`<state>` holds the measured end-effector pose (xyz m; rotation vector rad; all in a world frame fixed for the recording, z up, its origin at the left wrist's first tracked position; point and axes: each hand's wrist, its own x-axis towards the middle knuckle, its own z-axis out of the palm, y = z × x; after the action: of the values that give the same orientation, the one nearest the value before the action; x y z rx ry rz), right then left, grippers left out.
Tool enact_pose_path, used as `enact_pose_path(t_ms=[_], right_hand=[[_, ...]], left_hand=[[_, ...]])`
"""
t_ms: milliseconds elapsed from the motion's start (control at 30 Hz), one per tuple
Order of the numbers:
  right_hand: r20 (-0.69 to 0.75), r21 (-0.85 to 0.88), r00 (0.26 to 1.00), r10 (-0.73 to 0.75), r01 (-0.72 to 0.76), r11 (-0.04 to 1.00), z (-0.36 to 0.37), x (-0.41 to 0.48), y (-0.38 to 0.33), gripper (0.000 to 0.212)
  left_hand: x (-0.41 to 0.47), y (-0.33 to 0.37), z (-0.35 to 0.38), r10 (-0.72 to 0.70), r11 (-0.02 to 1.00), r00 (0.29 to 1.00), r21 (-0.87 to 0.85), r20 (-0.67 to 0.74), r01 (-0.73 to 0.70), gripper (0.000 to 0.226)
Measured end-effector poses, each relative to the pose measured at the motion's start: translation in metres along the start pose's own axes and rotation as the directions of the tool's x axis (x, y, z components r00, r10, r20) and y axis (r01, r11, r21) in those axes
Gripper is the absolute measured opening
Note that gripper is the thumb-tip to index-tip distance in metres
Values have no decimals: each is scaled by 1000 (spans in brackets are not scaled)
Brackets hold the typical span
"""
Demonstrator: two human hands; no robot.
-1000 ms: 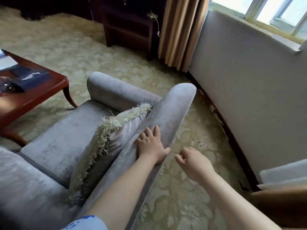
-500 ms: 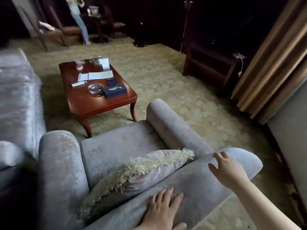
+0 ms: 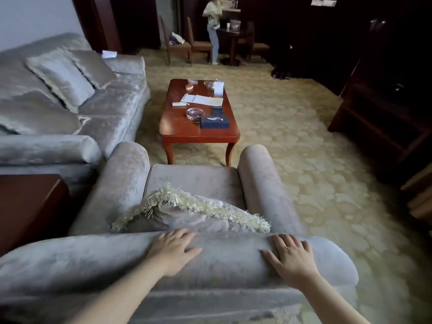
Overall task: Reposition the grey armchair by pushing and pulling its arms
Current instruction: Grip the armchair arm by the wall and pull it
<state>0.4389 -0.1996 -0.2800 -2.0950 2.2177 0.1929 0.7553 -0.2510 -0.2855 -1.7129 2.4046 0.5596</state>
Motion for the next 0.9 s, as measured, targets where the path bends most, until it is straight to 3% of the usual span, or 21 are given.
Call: enact_pose_path(t_ms=[133, 300, 400, 567, 633, 733, 900], right_hand=[[-32, 5, 987, -156, 156, 988, -2, -8, 15, 72], [-31, 31, 984, -173, 174, 984, -3, -13, 17, 81], [-164, 130, 972, -169, 191, 973, 0, -13, 18, 65], [-206, 126, 963, -173, 201, 971, 0, -13, 17, 57], [-165, 109, 966, -200, 219, 969, -5, -10, 18, 55], [-116, 67, 949, -294, 303, 951, -13, 5, 24, 56], [87, 41, 841, -534, 533, 845, -25, 39, 57, 62]], left_hand=[[-16, 27, 10, -305, 950, 947, 36, -99, 310, 71], [-24, 39, 17, -365, 921, 903, 52, -227, 386, 67], [-20, 36, 18, -377, 911, 894, 76, -242, 405, 65], [-18, 33, 21, -403, 890, 878, 114, -259, 442, 90], [-15, 33, 21, -447, 867, 855, 108, -263, 487, 74], [-7, 49, 15, -575, 801, 787, 39, -226, 597, 57], [19, 105, 11, -794, 603, 574, -135, -201, 786, 60]])
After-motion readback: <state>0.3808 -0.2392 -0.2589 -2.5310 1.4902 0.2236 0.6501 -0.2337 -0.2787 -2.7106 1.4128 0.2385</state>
